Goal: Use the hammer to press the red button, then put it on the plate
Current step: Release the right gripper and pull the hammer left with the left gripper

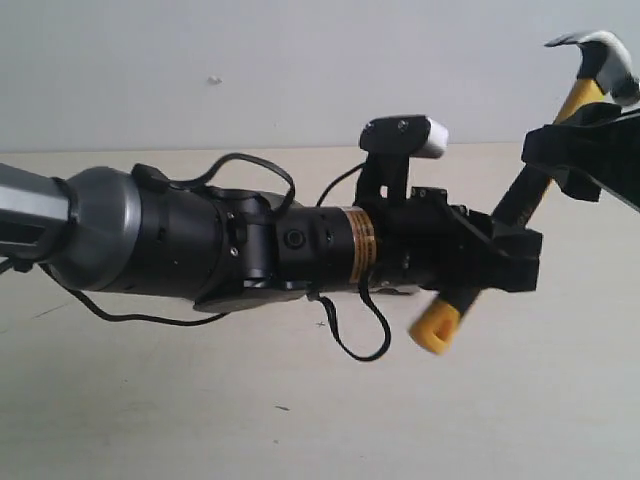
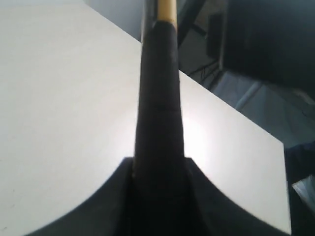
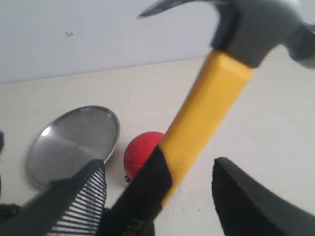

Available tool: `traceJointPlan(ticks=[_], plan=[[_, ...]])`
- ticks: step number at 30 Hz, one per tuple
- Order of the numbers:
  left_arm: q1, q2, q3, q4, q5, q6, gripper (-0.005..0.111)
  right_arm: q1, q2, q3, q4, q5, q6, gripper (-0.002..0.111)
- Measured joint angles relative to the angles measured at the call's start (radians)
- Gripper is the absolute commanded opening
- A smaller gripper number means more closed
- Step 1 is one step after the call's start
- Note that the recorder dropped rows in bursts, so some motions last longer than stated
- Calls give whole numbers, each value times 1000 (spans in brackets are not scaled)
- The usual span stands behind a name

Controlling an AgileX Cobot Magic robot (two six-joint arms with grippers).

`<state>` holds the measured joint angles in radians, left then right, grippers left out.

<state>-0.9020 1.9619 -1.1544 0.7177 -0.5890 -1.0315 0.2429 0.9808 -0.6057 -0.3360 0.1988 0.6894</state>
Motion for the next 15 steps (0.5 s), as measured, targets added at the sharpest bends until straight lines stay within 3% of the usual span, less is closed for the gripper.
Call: traceJointPlan(ticks=[10, 12, 15], plan=[[47, -126, 2, 12, 357, 19, 0, 0, -26, 0, 56, 67, -44, 60], [54, -159, 2, 15, 446, 30, 0, 0, -53, 0, 94, 79, -86, 53], [57, -219, 15, 41, 567, 40, 0, 0, -115, 0, 164, 93, -178, 31]])
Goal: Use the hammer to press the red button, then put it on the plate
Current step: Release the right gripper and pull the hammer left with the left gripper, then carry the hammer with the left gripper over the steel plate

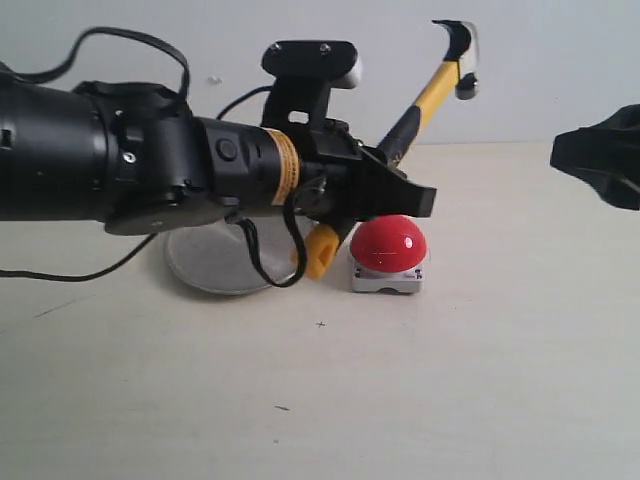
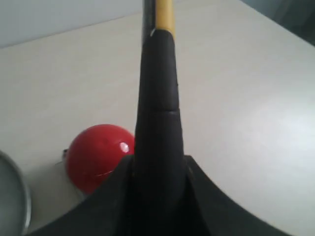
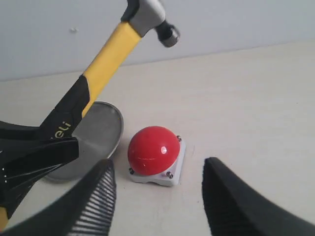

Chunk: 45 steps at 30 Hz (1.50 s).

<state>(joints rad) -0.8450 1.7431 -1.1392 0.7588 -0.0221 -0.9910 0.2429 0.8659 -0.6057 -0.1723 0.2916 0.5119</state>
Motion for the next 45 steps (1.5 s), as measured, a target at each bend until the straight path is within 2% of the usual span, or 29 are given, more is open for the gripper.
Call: traceJointPlan(ticks=[4, 6, 9, 13, 20, 24, 33, 40, 45], plan=[[4, -87, 72, 26, 47, 11, 0, 0, -134, 50, 61, -43, -108, 1], [4, -134, 120, 34, 50, 18, 0, 0, -203, 104, 71, -101, -144, 0], [4, -239, 228, 59, 43, 31, 0, 0, -359, 308, 60, -365, -213, 0], [4, -324, 307, 63, 13, 34, 0, 0, -430, 502, -42, -606, -243, 0], [4, -330, 378, 69, -6, 37, 0, 0, -451, 577, -61, -674, -259, 0], [4, -316, 382, 69, -6, 38, 0, 0, -557, 598, -63, -727, -267, 0], [4, -240, 382, 71, -14, 38, 0, 0, -844, 601, -63, -637, -250, 0], [4, -240, 382, 71, -12, 38, 0, 0, -860, 601, -63, -528, -250, 0], [4, -240, 382, 68, 5, 38, 0, 0, -860, 601, 27, -366, -250, 0]])
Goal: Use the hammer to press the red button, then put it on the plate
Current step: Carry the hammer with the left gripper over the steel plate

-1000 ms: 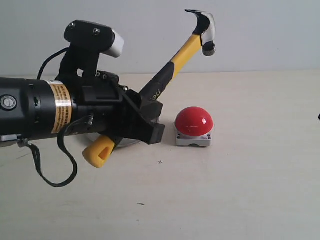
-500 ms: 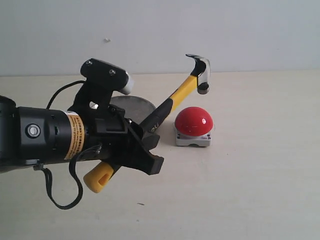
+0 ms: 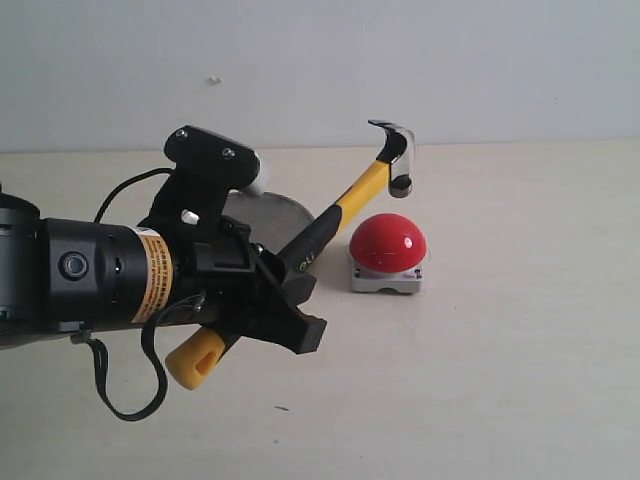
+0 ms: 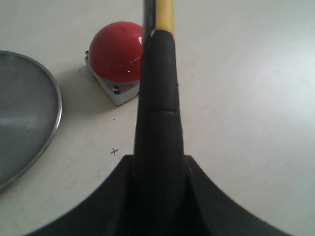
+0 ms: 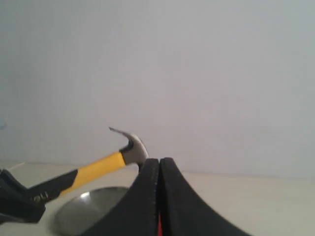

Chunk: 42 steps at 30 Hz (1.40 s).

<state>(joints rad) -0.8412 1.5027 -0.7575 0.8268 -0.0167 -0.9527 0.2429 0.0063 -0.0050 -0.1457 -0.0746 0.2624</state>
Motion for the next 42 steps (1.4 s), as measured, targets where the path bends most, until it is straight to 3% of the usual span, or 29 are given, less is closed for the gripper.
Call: traceJointPlan(ticks=[7, 14, 27, 42], plan=[[0, 0, 0, 0, 6, -24, 0, 0, 0, 0, 165, 204, 66, 0], [0, 30, 0, 0, 17, -36, 0, 0, 0, 0, 146, 392, 16, 0], [0, 140, -100, 0, 22, -40, 0, 0, 0, 0, 146, 413, 2, 0], [0, 174, -116, 3, 49, -40, 0, 0, 0, 0, 146, 415, 2, 0]])
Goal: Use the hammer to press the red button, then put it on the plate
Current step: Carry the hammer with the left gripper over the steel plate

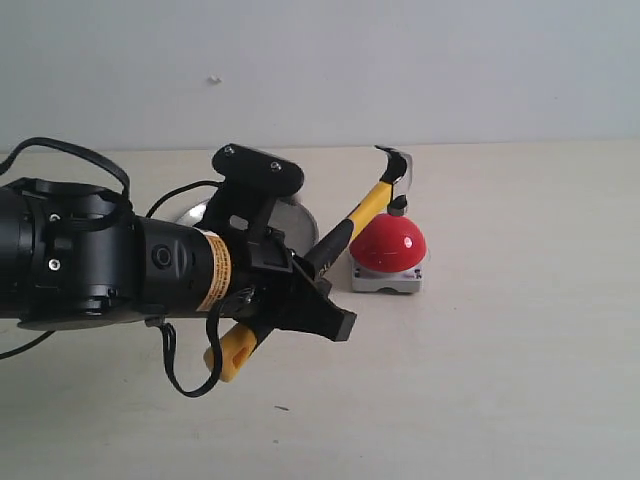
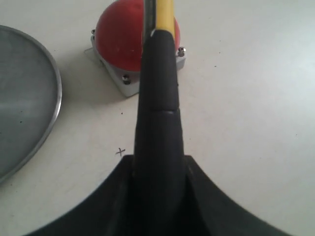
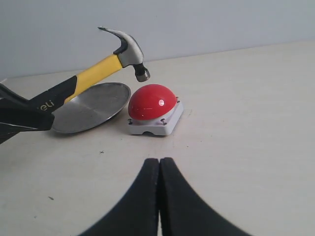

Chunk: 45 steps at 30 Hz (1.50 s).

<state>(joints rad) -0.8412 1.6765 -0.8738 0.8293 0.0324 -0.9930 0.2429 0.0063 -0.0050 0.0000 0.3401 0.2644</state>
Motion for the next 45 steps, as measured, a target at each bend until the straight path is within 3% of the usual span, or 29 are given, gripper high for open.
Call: traceJointPlan(ticks=[14, 25, 33, 41, 45], plan=[[0, -67, -47, 0, 42, 2, 0, 0, 0, 0, 0, 0, 0, 0], [0, 139, -48, -2, 49, -58, 0, 0, 0, 0, 0, 0, 0, 0], [-2, -81, -46, 10, 124, -57, 0, 0, 0, 0, 0, 0, 0, 0], [-2, -288, -43, 10, 295, -4, 0, 0, 0, 0, 0, 0, 0, 0], [19, -326, 3, -31, 260, 12, 0, 0, 0, 0, 0, 0, 0, 0]])
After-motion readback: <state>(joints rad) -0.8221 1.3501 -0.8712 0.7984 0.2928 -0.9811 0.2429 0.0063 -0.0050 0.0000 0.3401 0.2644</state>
